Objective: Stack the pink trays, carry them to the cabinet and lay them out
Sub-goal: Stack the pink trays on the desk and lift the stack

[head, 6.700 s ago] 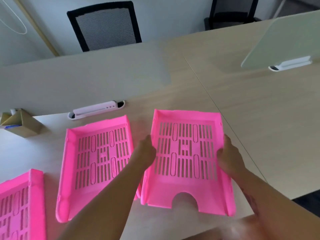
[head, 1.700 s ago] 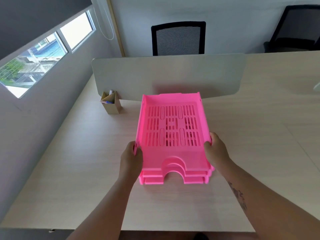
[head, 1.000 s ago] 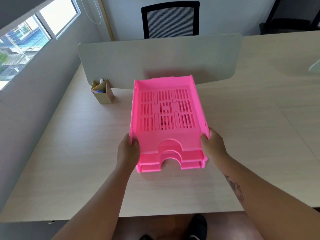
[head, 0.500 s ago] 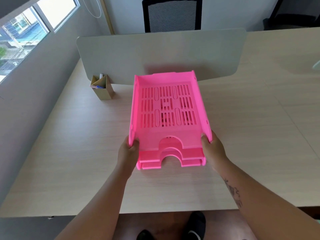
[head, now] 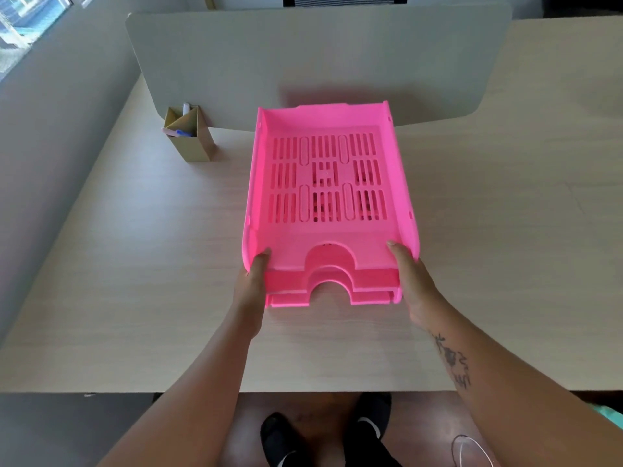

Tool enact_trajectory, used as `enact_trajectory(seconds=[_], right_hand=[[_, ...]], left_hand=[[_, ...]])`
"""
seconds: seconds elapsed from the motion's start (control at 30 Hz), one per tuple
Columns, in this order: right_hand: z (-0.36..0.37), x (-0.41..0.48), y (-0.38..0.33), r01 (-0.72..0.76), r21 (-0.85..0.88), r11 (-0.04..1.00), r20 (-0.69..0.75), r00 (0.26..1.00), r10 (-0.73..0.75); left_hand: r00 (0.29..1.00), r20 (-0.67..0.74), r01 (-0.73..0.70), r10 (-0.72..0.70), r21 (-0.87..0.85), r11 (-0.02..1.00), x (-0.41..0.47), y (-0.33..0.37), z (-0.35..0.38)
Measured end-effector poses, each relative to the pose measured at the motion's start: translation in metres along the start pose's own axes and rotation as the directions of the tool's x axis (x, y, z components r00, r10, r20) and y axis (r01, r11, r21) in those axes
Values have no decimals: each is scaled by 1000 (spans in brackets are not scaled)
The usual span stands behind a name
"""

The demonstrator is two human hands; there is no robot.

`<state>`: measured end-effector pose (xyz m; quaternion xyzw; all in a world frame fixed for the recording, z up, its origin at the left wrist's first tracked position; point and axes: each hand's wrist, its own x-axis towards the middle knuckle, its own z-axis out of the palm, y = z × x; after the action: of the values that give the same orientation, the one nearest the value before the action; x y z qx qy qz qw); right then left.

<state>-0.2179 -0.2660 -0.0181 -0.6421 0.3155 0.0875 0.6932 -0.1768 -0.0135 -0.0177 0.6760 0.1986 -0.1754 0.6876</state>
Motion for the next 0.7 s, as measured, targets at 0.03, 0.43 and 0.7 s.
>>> enact_trajectory(seconds=[0.03,0.43,0.7], right_hand=[[-1,2,-1,3,1,1000,12,1000,-3],[-9,11,-9,48,26,999,53,997,-49],[-10,-11,-23,117,44,992,22,993,-118]], left_hand=[[1000,-8,7,-7,-3,1000,0,2,1],[1000,-26,-13,11,-86,996,5,9,6],[999,18,-30,33,-144,989,-10,19,5]])
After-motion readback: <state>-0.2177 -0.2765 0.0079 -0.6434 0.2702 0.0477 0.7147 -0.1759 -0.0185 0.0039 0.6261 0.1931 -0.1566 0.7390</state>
